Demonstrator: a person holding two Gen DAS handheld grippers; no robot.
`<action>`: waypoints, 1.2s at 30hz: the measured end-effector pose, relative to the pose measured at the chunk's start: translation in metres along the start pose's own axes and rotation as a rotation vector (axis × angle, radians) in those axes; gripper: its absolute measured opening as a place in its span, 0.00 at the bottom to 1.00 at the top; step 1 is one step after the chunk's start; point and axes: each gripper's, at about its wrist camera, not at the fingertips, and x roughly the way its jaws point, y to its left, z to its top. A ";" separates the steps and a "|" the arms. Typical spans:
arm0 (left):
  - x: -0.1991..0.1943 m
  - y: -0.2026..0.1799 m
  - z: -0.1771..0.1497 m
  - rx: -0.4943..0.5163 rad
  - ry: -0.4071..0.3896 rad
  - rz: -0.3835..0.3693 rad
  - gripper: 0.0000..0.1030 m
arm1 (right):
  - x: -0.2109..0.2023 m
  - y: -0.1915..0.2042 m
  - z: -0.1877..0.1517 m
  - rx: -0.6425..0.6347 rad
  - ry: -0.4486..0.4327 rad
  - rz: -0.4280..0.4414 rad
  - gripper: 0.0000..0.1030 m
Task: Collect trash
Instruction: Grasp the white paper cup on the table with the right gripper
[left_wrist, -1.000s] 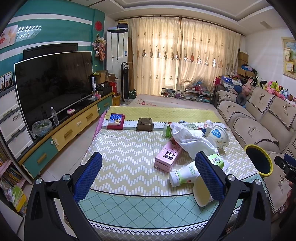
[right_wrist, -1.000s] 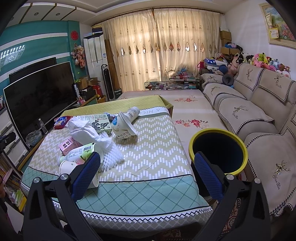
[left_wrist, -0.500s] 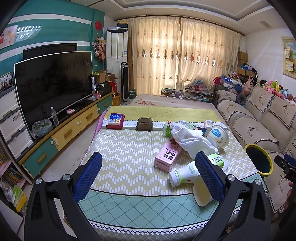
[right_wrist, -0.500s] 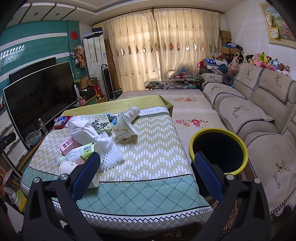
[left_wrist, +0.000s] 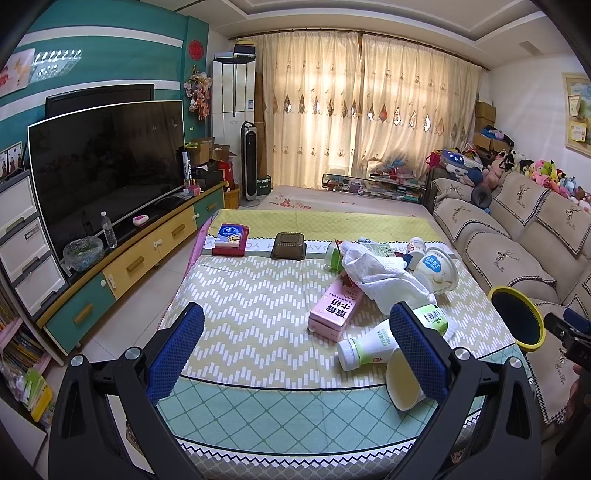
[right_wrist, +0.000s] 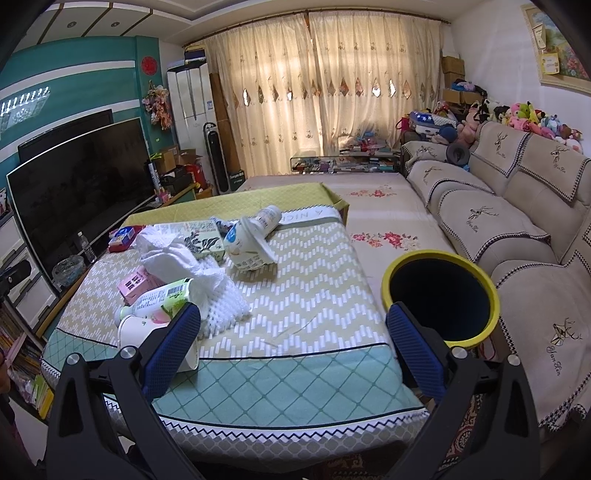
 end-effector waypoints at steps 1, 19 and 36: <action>0.000 0.000 -0.001 -0.001 0.000 0.001 0.96 | 0.001 0.003 -0.002 -0.005 0.006 0.009 0.94; 0.018 0.010 -0.008 -0.030 0.050 -0.012 0.96 | 0.051 0.102 -0.028 -0.128 0.181 0.256 0.94; 0.033 0.032 -0.012 -0.066 0.076 -0.027 0.96 | 0.098 0.132 -0.048 -0.161 0.301 0.213 0.92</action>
